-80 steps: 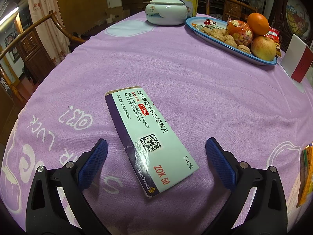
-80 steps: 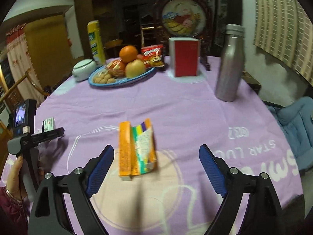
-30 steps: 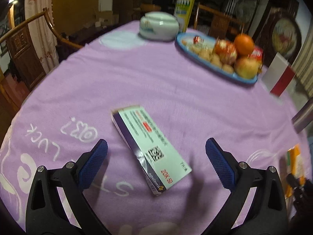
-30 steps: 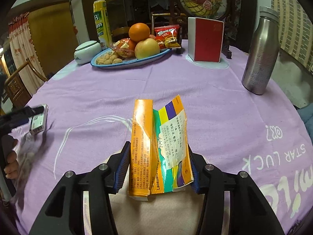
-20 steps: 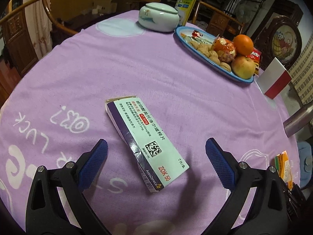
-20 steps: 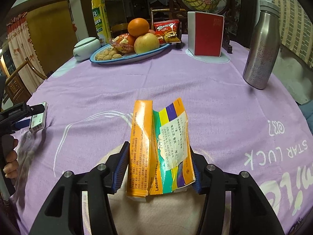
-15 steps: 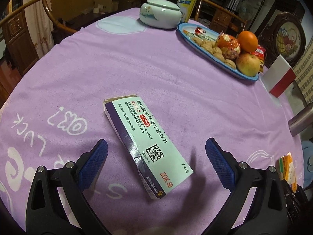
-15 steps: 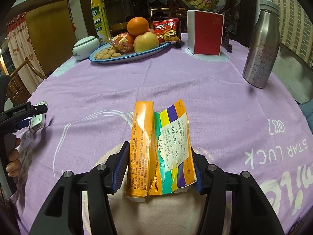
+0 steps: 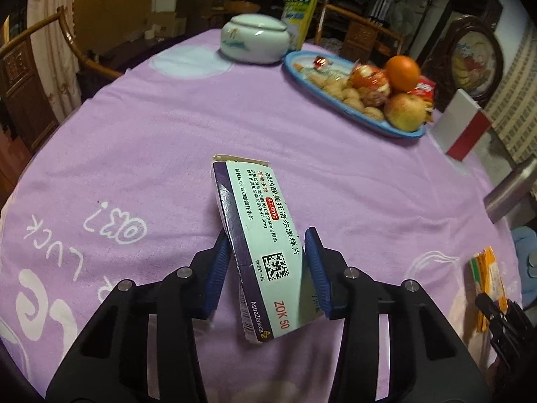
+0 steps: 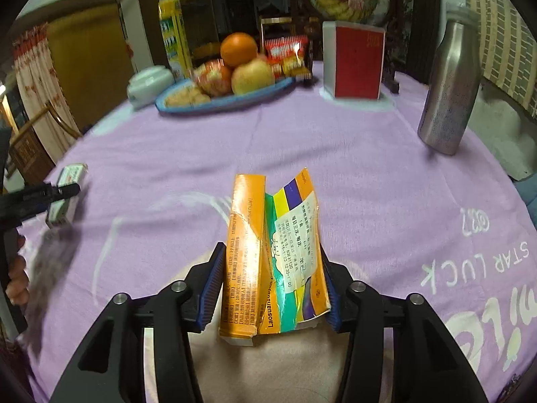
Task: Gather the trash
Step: 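Carry the white box and orange box over the red basket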
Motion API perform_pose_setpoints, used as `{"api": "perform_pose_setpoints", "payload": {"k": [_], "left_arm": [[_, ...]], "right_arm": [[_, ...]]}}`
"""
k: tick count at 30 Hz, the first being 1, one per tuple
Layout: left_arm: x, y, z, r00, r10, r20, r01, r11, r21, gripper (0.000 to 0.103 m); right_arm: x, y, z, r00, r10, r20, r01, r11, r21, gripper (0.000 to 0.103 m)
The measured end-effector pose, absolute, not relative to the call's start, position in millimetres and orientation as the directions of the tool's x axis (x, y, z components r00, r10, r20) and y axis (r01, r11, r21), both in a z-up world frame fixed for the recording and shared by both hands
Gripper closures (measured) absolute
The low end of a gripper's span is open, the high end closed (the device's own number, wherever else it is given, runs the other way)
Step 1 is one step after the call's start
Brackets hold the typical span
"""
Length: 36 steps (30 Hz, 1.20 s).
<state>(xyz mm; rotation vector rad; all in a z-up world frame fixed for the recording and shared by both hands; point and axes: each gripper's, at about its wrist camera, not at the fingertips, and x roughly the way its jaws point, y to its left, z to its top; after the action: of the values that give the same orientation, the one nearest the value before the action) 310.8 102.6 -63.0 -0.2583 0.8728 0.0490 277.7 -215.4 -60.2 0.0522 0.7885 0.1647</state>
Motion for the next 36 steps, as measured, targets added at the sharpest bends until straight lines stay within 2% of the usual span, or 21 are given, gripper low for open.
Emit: {"api": "perform_pose_setpoints", "payload": {"k": [4,13,18,26,32,36], "left_arm": [[286,89,-45,0.702,-0.093,-0.706,-0.078,0.975,-0.206,0.058],[195,80,-36,0.744,-0.113,-0.659,-0.082,0.963,-0.258,0.058],[137,81,-21,0.768,-0.061,-0.638,-0.119,0.964,-0.236,0.058],[37,79,6,0.820,0.039,-0.572,-0.181,0.964,-0.194,0.058],[-51,89,12,0.824,0.170,-0.541,-0.294,0.944,-0.151,0.058],[-108,98,10,0.805,0.271,-0.528,-0.382,0.917,-0.112,0.058]], "right_arm": [[268,-218,-43,0.732,0.224,-0.643,-0.166,0.975,0.150,0.053],[248,-212,-32,0.742,0.266,-0.615,-0.218,0.964,0.154,0.052],[212,-202,-19,0.766,0.326,-0.553,-0.281,0.945,0.167,0.052],[146,-198,-6,0.742,0.478,-0.470,-0.398,0.878,0.265,0.052],[99,-182,9,0.704,0.580,-0.410,-0.508,0.815,0.280,0.052],[71,-160,9,0.651,0.645,-0.401,-0.577,0.763,0.290,0.052]]}}
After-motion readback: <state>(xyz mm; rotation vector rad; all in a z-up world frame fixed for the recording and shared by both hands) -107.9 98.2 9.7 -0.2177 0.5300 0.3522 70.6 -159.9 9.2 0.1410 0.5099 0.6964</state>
